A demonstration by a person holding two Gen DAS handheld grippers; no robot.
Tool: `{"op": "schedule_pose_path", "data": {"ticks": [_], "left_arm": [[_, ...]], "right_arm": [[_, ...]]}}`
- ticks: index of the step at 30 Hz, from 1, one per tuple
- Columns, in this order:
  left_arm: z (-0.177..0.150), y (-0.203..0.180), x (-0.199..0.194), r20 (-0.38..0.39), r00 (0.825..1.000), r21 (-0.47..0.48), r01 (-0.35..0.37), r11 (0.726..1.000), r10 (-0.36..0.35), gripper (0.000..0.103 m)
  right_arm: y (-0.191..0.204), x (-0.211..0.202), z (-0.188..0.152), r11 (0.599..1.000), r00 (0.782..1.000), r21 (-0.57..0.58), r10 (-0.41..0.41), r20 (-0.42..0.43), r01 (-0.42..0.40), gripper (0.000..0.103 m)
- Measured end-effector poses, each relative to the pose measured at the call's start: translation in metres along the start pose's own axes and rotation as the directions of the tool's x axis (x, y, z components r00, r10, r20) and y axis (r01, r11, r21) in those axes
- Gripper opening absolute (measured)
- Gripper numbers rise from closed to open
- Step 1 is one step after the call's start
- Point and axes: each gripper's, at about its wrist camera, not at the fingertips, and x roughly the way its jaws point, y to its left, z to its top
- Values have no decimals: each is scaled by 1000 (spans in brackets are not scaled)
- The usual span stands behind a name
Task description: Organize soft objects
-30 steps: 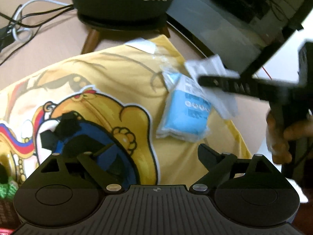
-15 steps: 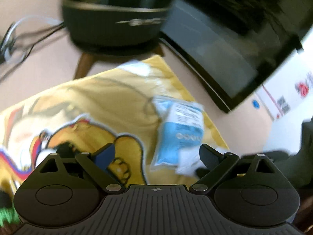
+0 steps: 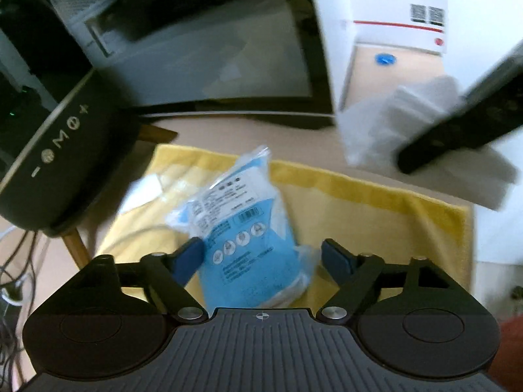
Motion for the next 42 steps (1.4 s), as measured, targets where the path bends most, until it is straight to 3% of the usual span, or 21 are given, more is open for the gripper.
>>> {"op": "schedule_pose_path", "data": {"ticks": [2,3,5,8,11,12,14,15,18,20,23,26,28,31,33,38,42], "left_arm": [[2,27,3,-10,998,-175,61,983,-64,74],[0,44,3,-7,993,-289,111,951,-118,70],[-8,79,5,19,974,-506,204,838,-225,65],[-27,114,7,70,940,-706,282,649,-333,64],[-56,136,5,141,900,-856,320,405,-414,62],[-65,139,4,157,892,-882,320,346,-425,60],[-79,140,-2,161,886,-904,310,295,-436,60],[-84,139,-5,154,886,-908,302,292,-438,60],[-91,130,-9,109,896,-904,269,331,-431,59],[-93,125,-11,92,902,-898,259,357,-421,56],[-92,121,-13,80,909,-886,253,389,-410,59],[-90,118,-14,66,914,-875,246,417,-400,61],[-89,116,-19,54,923,-862,235,449,-380,76],[-87,114,-25,16,941,-846,194,497,-339,80],[-84,115,-30,2,949,-833,176,524,-315,80],[-83,120,-55,-44,971,-790,109,604,-233,87],[-89,121,-72,-67,983,-775,56,630,-171,93]], "right_arm": [[2,-1,-2,1000,1000,-2,-7,3,7,13],[2,-2,-1,1000,1000,-2,-8,5,8,13],[3,-4,0,1000,1000,-6,-10,10,10,13],[8,-6,6,1000,1000,-20,2,19,-2,13],[23,-7,17,997,997,-51,67,36,-65,13],[30,-6,22,993,993,-60,107,42,-104,13],[46,-4,34,976,977,-67,209,45,-206,13],[54,0,40,960,961,-60,276,37,-273,13],[79,24,57,876,875,-4,483,-26,-483,13],[93,52,64,828,823,49,560,-91,-558,13],[101,102,67,826,802,140,564,-197,-546,13],[94,129,64,853,821,204,519,-240,-479,13],[88,133,63,891,863,180,450,-230,-417,14],[94,131,63,962,945,-9,266,-188,-273,14],[101,127,63,969,974,-152,170,-147,-192,14],[113,130,71,952,971,-209,194,-143,-221,14],[133,139,78,935,969,-272,194,-151,-230,14]]}}
